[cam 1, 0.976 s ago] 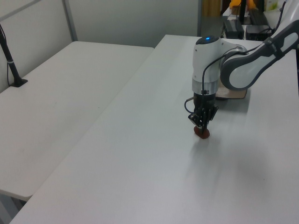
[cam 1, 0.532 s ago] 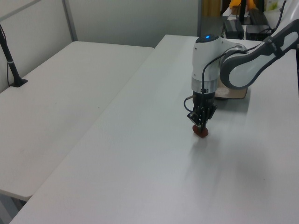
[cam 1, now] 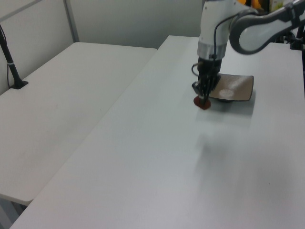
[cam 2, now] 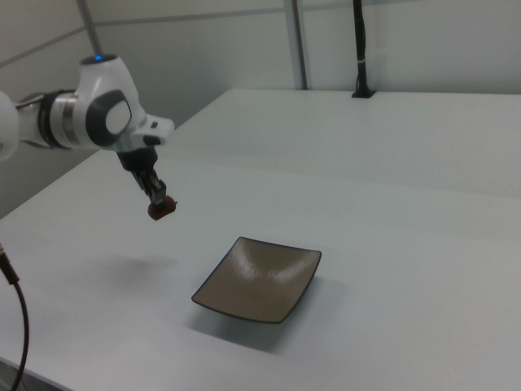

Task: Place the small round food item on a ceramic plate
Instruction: 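Lift the held food item and carry it toward the plate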

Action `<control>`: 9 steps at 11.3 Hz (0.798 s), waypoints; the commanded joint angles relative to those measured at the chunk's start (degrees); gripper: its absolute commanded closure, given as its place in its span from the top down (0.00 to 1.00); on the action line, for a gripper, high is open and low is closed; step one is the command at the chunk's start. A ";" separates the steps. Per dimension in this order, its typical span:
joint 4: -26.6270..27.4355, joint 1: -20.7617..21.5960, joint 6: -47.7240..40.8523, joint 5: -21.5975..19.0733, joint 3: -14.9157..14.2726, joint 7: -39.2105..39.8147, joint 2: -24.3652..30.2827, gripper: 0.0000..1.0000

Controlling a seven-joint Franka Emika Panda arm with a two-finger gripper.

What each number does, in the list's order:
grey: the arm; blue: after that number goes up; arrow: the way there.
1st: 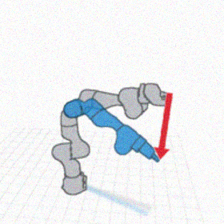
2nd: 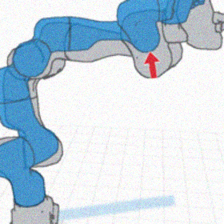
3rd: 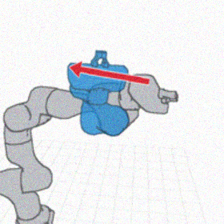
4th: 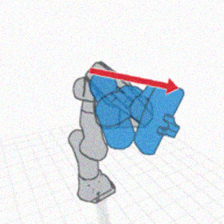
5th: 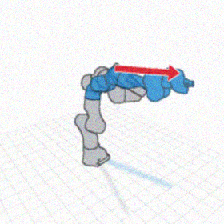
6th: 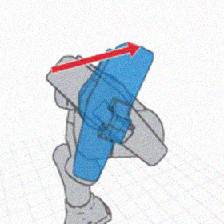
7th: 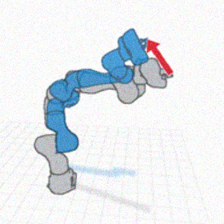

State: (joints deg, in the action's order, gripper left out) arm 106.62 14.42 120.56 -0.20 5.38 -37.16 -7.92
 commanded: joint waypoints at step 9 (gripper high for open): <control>-5.64 -11.42 -21.15 -4.11 -2.04 39.95 9.94 0.04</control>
State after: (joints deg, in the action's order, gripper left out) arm 101.28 4.04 100.74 -3.26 4.20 -5.43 1.78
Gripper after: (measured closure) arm 0.912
